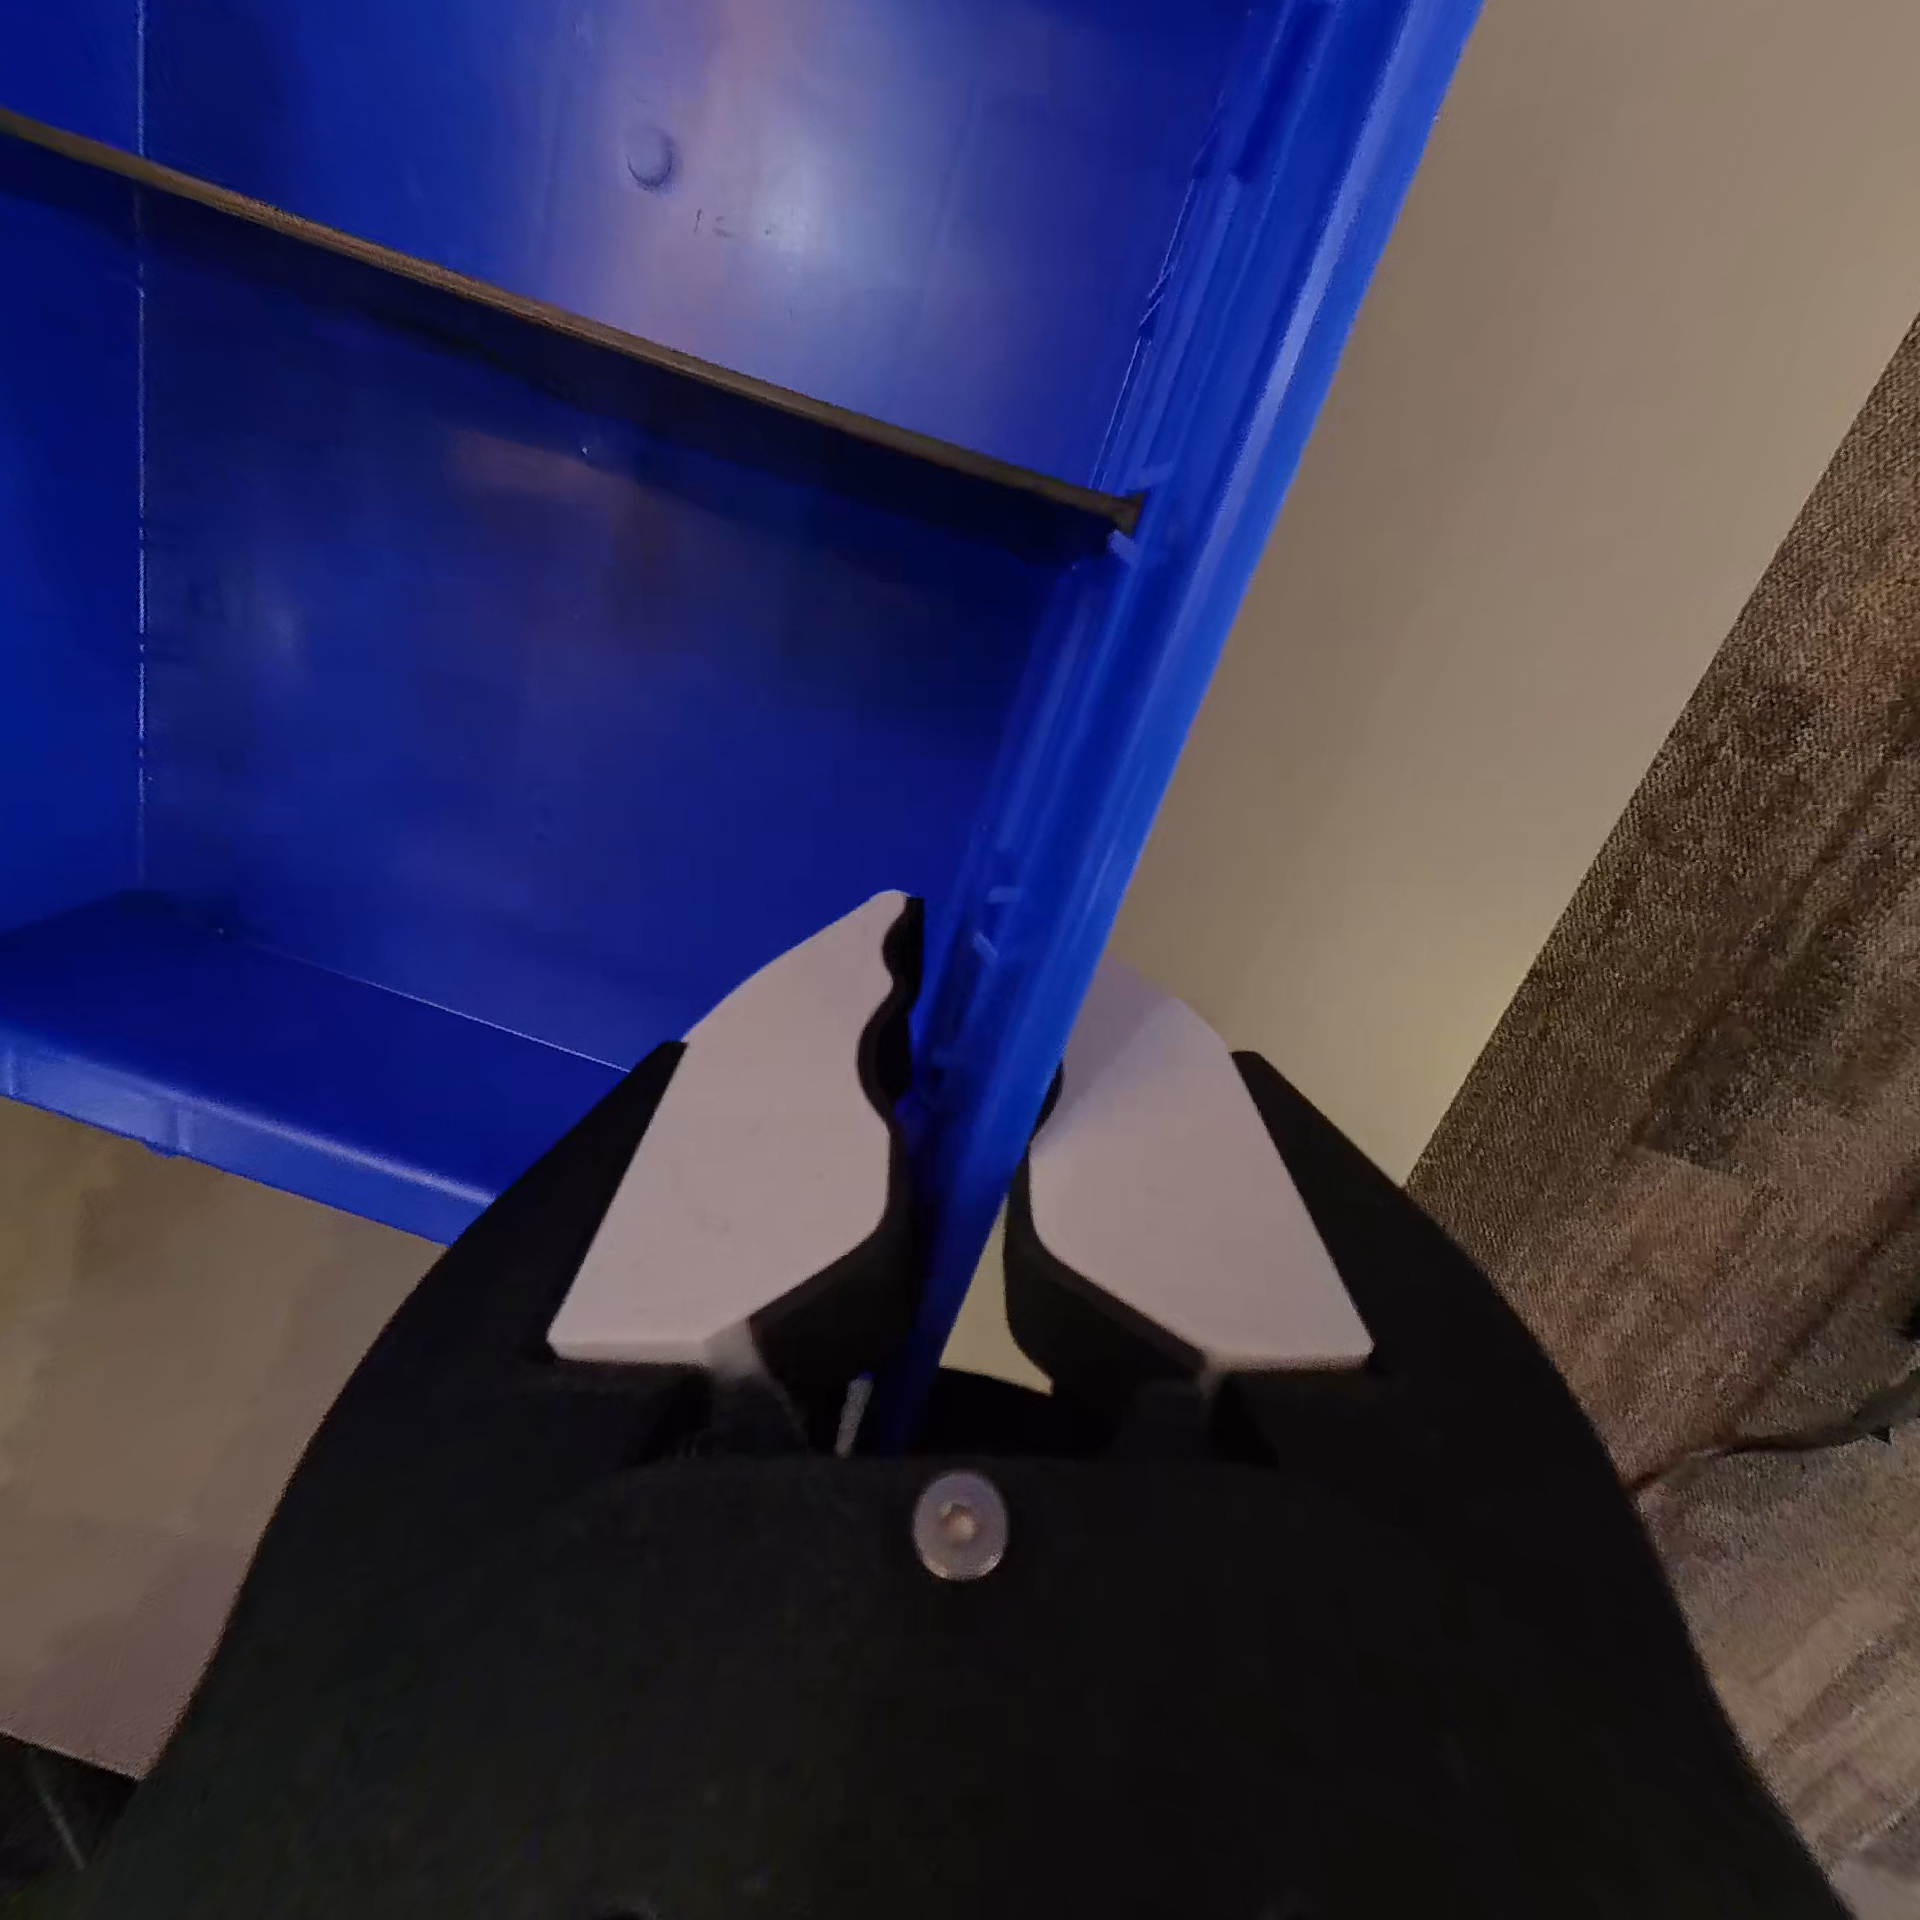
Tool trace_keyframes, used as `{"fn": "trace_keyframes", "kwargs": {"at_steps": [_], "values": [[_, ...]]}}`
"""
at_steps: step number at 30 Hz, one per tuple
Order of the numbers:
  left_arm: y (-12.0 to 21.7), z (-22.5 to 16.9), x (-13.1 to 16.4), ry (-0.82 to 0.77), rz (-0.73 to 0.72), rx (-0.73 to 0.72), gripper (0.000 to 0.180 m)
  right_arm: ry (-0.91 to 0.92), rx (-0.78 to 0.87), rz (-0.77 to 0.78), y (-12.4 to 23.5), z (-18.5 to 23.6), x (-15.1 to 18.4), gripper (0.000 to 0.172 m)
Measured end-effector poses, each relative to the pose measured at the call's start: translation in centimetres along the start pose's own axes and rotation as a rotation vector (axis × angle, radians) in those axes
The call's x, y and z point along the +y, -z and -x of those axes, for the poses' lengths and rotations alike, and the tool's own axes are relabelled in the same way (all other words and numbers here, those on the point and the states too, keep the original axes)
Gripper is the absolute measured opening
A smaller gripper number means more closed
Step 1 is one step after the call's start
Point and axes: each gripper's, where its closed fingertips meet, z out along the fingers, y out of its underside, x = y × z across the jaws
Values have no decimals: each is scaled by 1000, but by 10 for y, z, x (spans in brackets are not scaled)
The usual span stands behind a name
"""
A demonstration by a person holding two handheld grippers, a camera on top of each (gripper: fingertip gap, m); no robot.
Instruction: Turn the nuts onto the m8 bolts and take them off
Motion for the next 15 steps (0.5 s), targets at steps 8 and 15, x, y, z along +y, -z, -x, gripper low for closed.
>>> {"fn": "trace_keyframes", "kwargs": {"at_steps": [8,15], "values": [[36,-22,1,-187,-7,-40,69,-29,132,-254,58,-17,-1,68],[121,-40,26,-528,66,-108,55,212,148,-539,131,85,17,37]]}}
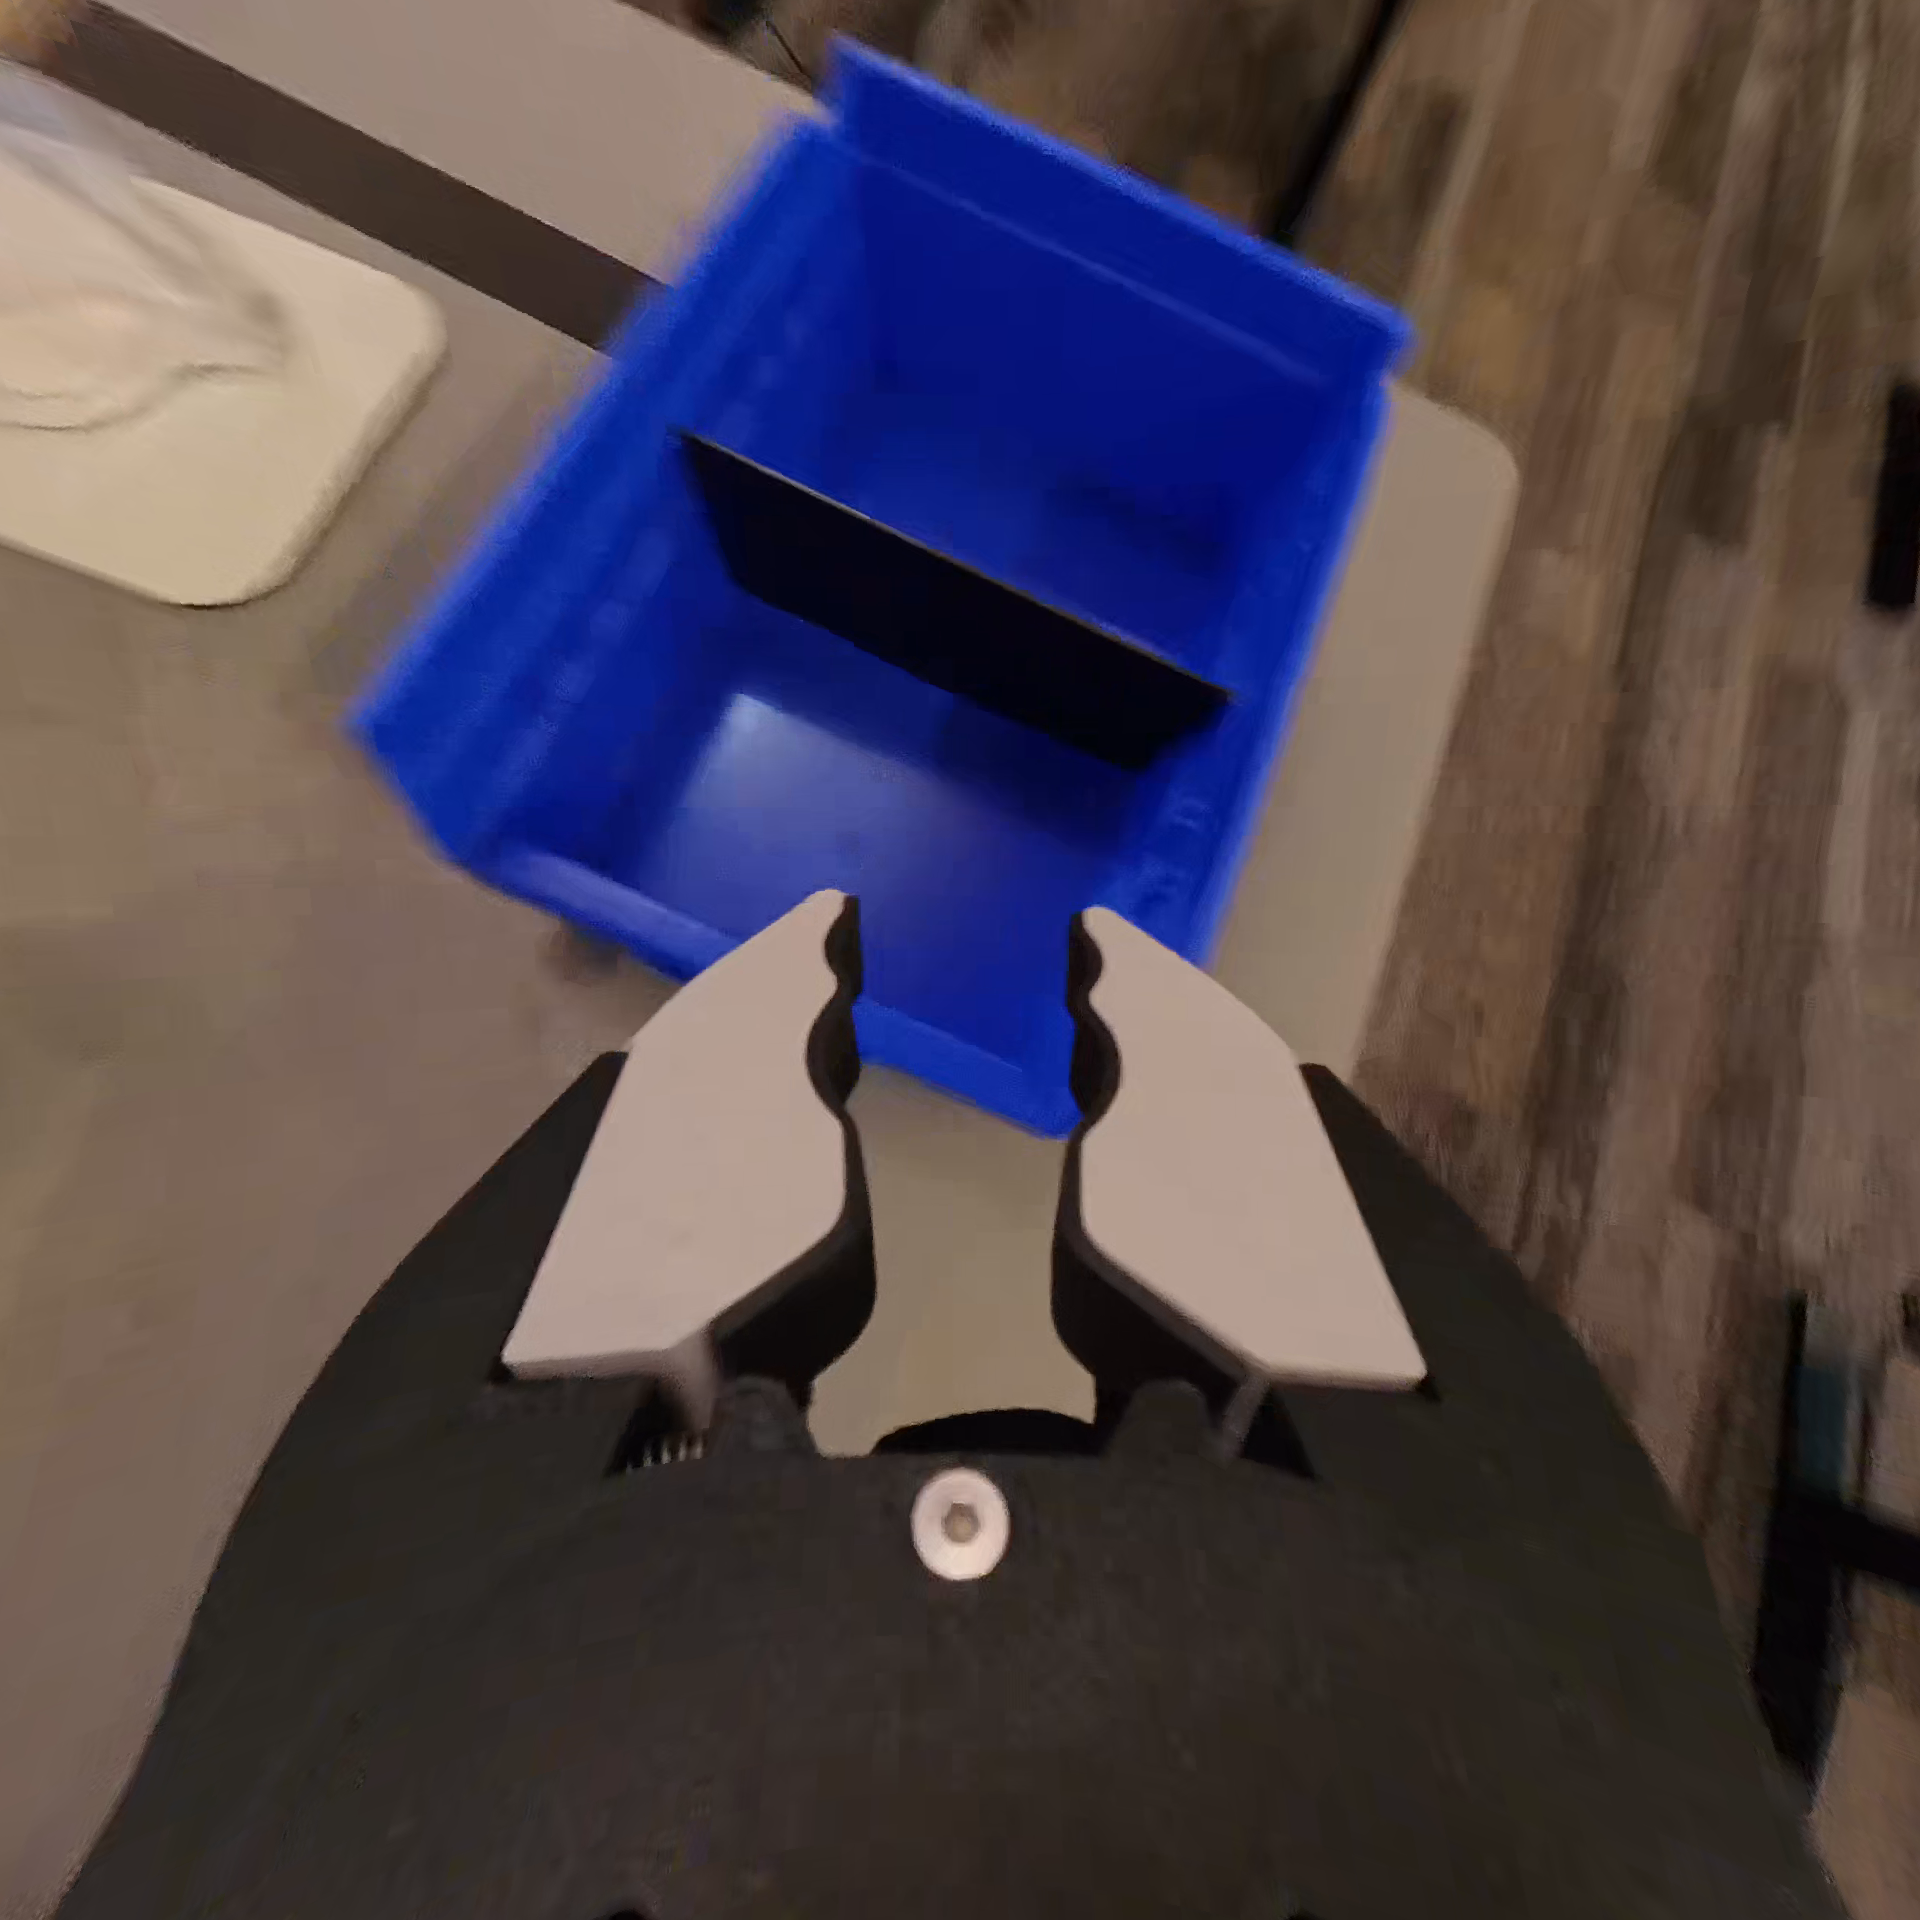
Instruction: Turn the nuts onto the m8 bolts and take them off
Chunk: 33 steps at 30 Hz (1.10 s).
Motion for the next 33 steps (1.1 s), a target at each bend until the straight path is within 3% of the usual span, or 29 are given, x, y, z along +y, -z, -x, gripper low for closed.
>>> {"fn": "trace_keyframes", "kwargs": {"at_steps": [5,9,13,17,19,21,24,25,26,33], "values": [[79,38,9,-132,30,-169,34,132,-184,-110,1,127,-9,16],[142,96,-3,-257,10,-446,19,159,-322,-178,-24,217,-17,2],[185,150,-17,-364,27,-725,18,111,-340,-286,-59,276,-37,11],[194,183,-12,-281,71,-821,47,76,-269,-357,-96,300,-56,36],[195,192,-9,-280,86,-838,54,30,-263,-376,-110,304,-63,50],[196,194,-9,-262,74,-828,53,-10,-268,-383,-121,306,-65,52],[198,194,-9,-257,64,-819,38,-1,-280,-388,-129,309,-64,25],[196,191,-9,-255,64,-787,16,19,-281,-388,-130,310,-64,16],[197,190,-9,-257,60,-779,6,49,-292,-394,-129,314,-63,0],[223,174,-26,-257,-23,-723,0,101,-260,-400,-130,311,-59,0]]}}
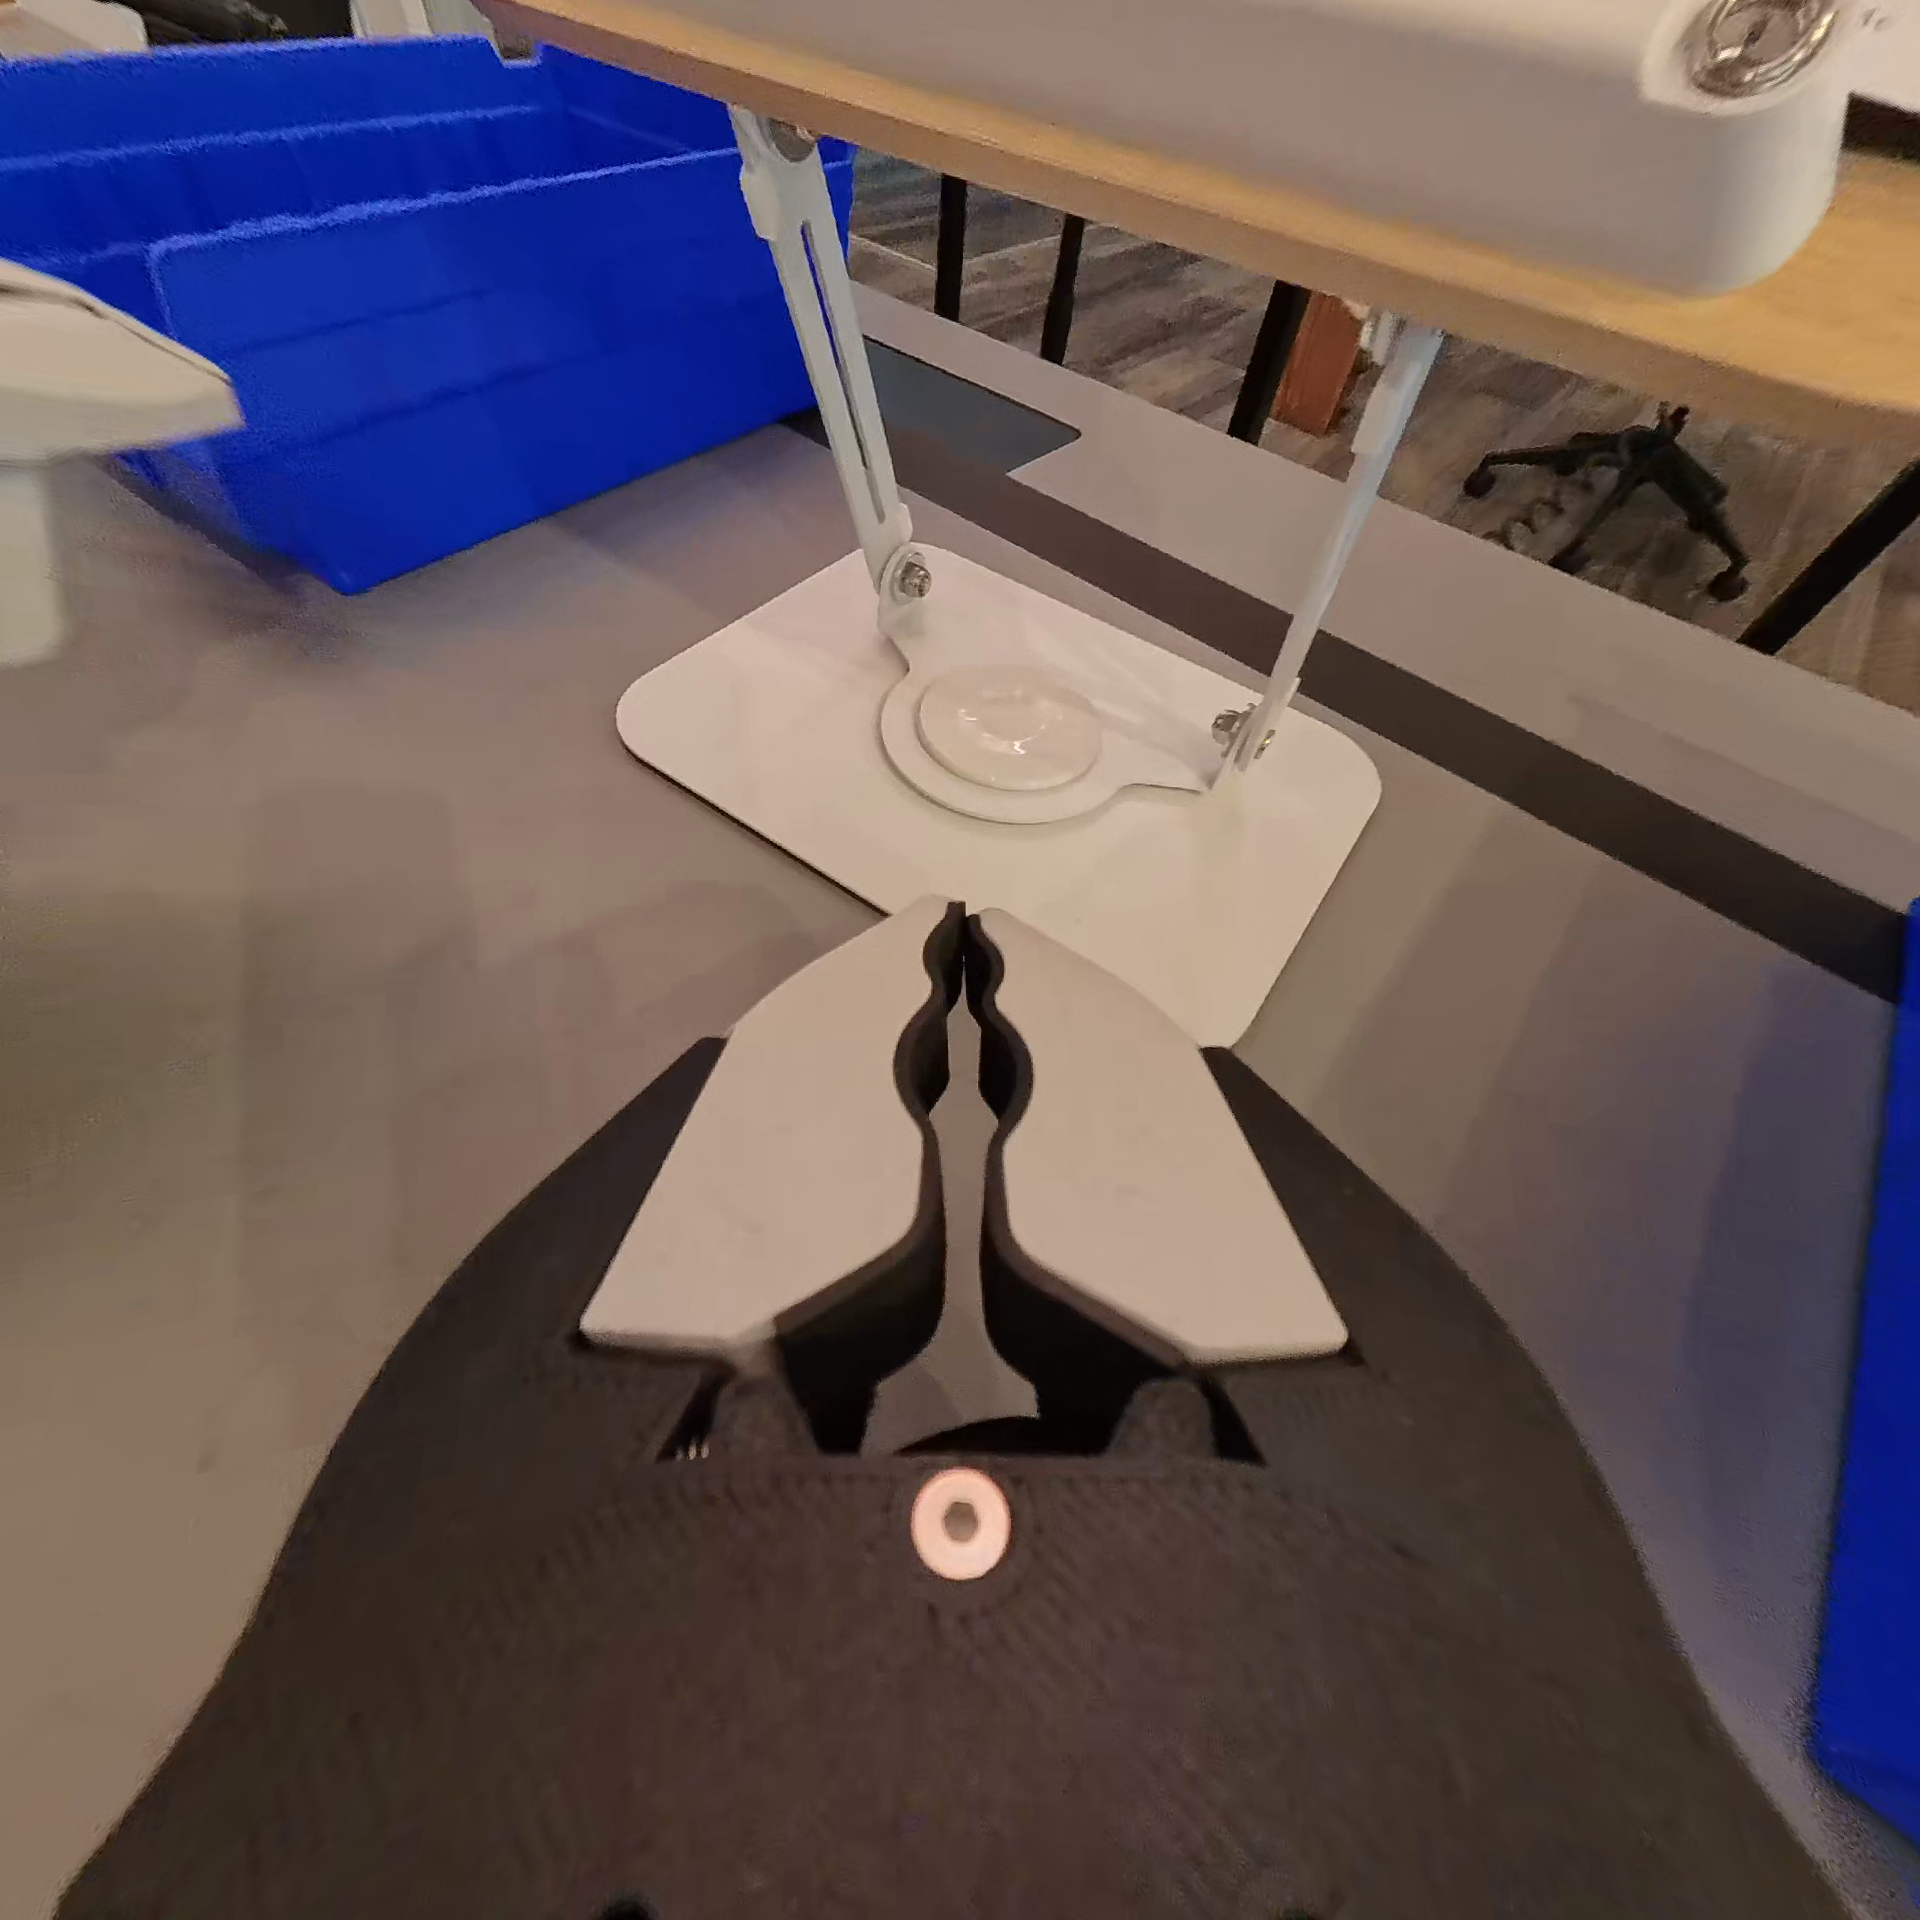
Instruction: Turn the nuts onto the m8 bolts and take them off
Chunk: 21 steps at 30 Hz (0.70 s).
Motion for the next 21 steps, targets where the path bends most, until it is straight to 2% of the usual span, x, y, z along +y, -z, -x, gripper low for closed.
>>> {"fn": "trace_keyframes", "kwargs": {"at_steps": [5,12,15,18,21], "values": [[4,24,7,2,15,-39,0,31,75,46,-3,-13,8,0],[-1,15,9,-23,23,-27,0,44,103,48,-1,-19,8,0],[6,20,1,-12,-11,-20,0,52,87,48,-2,-16,9,0],[27,48,-20,-10,-66,-69,9,61,68,46,-2,-13,10,0],[49,98,-39,-37,-53,-145,17,55,40,43,-3,-9,10,0]]}}
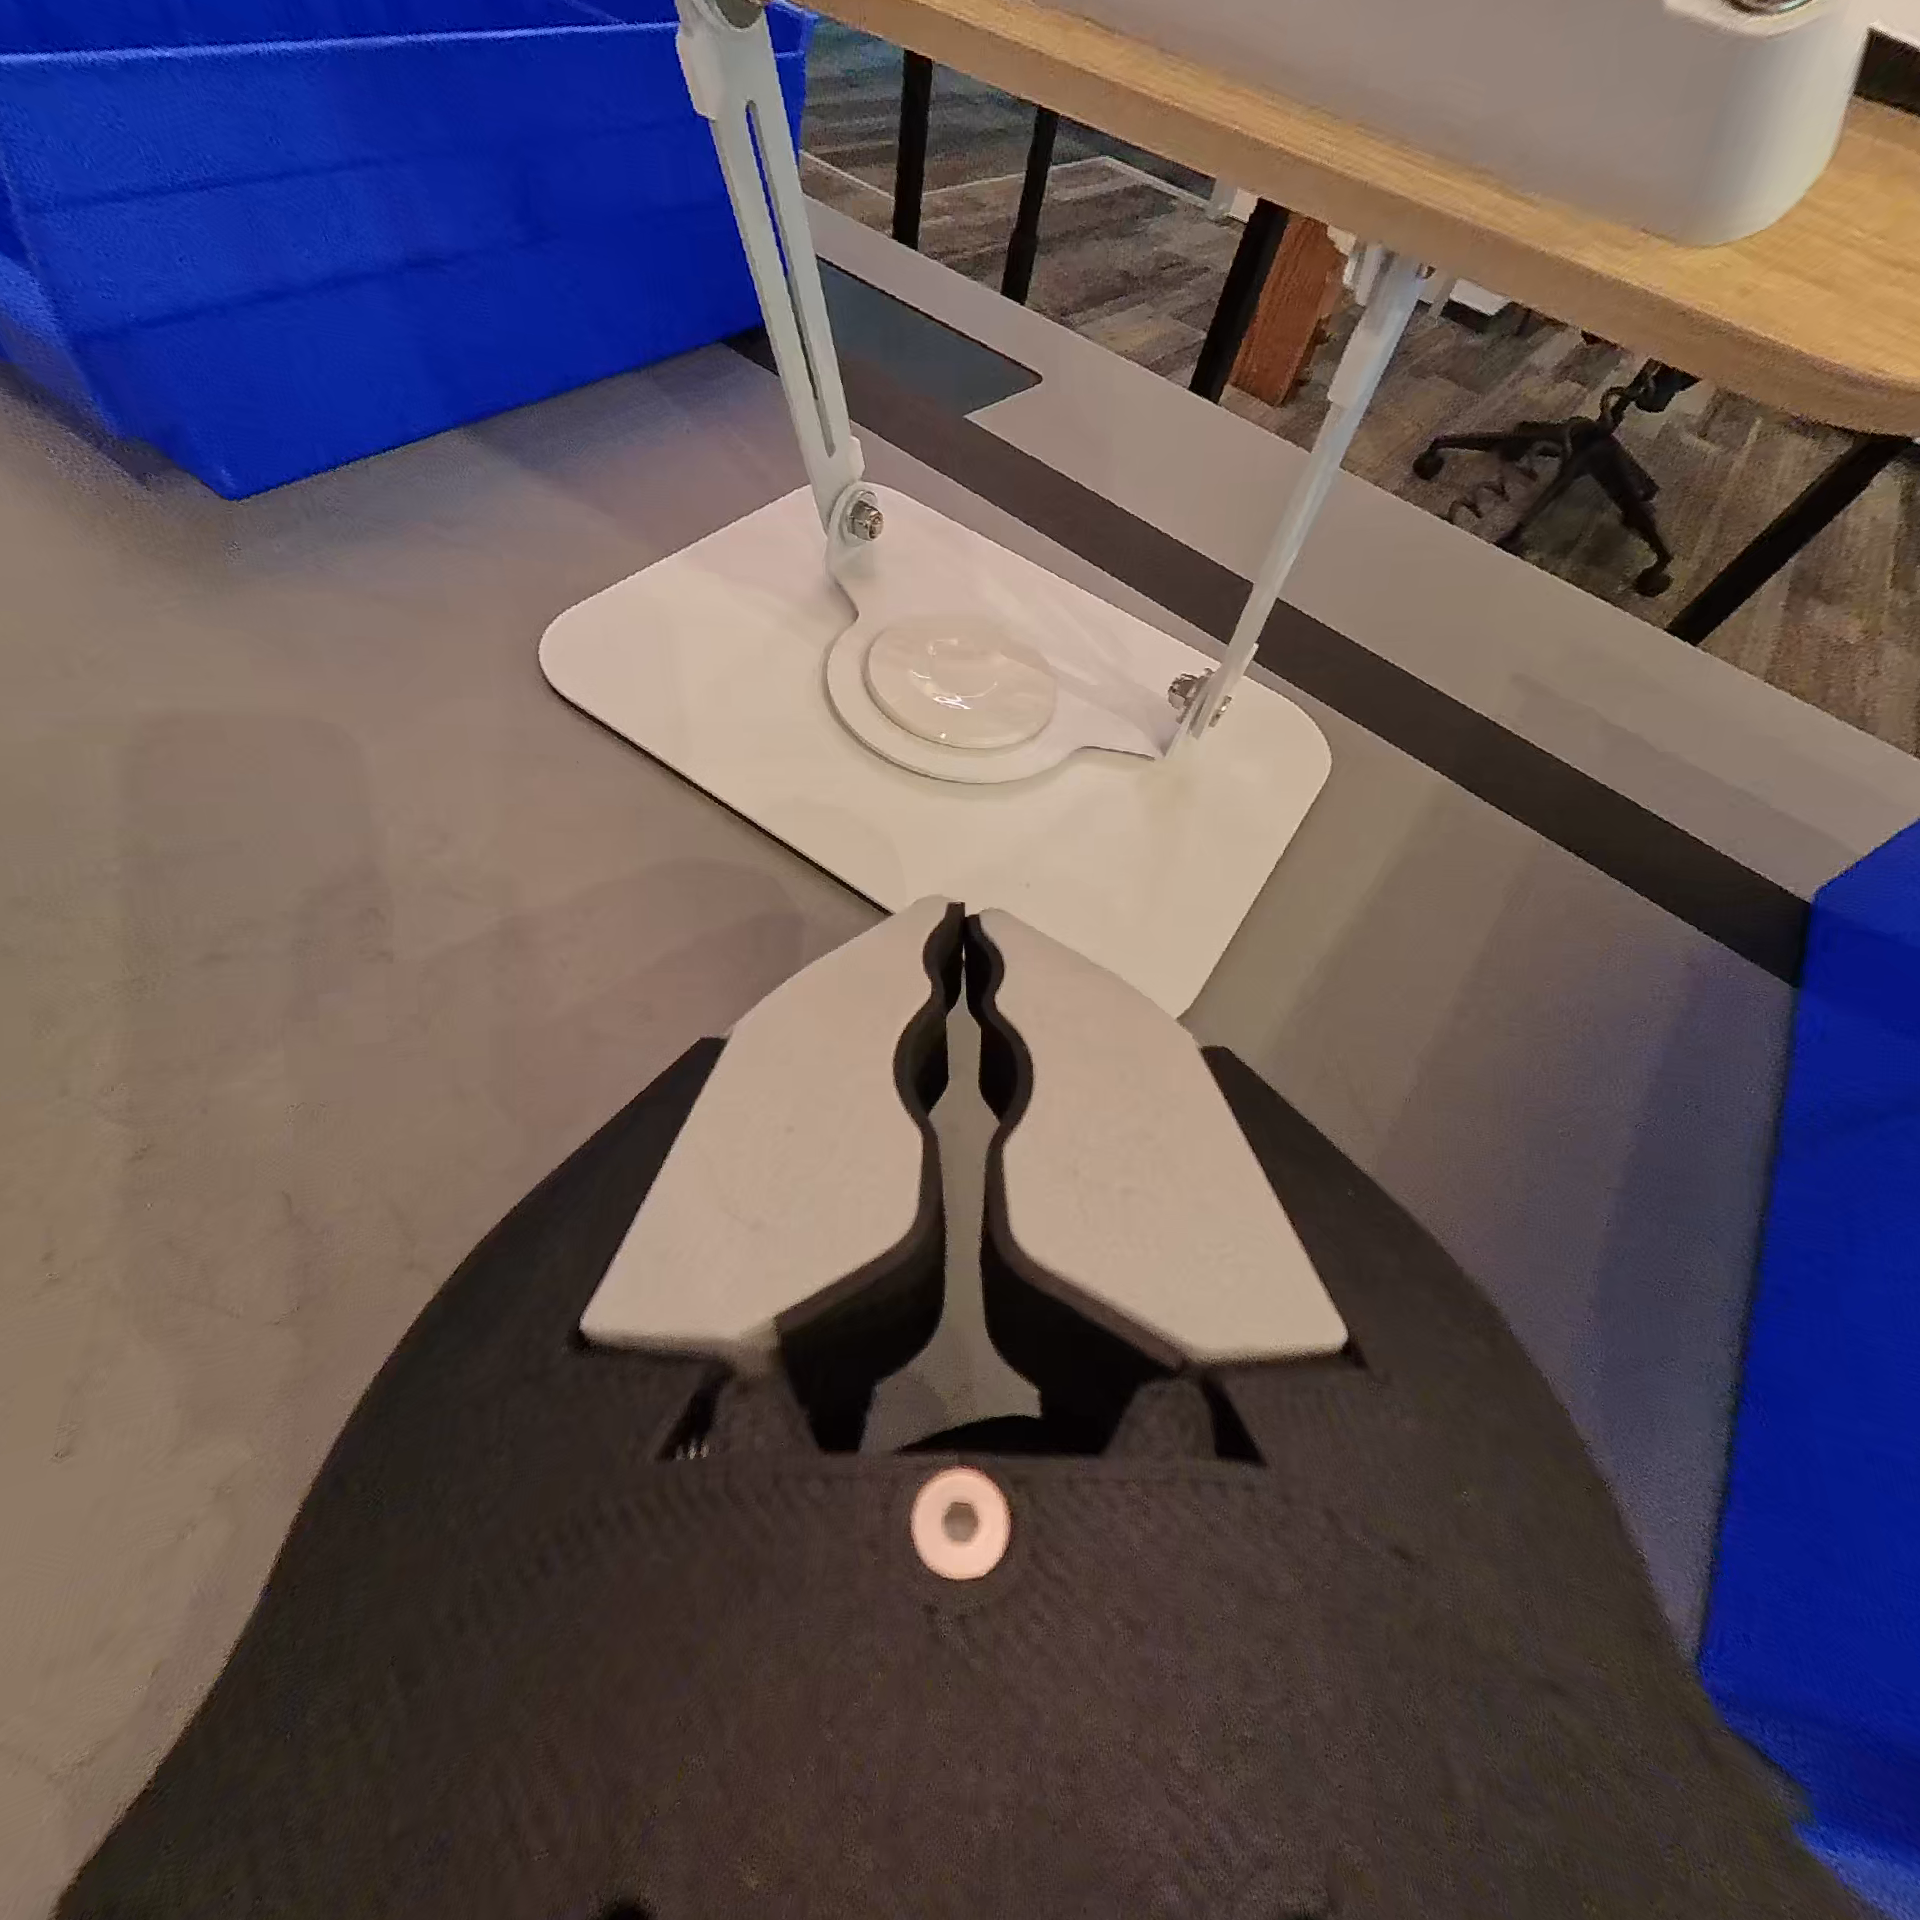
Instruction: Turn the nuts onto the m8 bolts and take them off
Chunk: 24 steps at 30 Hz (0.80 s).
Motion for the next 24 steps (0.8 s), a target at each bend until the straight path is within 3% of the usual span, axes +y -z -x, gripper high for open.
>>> {"fn": "trace_keyframes", "kwargs": {"at_steps": [4,8,12,16,24], "values": [[-4,71,-16,-3,104,-51,21,-3,-31,4,-2,5,1,0],[-38,109,3,46,337,-14,20,-3,-60,16,-5,10,3,0],[-70,115,34,127,571,61,26,-21,-92,22,-6,13,4,0],[-90,119,86,199,858,68,32,-24,-118,28,-7,18,5,0],[-112,137,132,276,1049,-28,34,-28,-145,28,-7,24,4,0]]}}
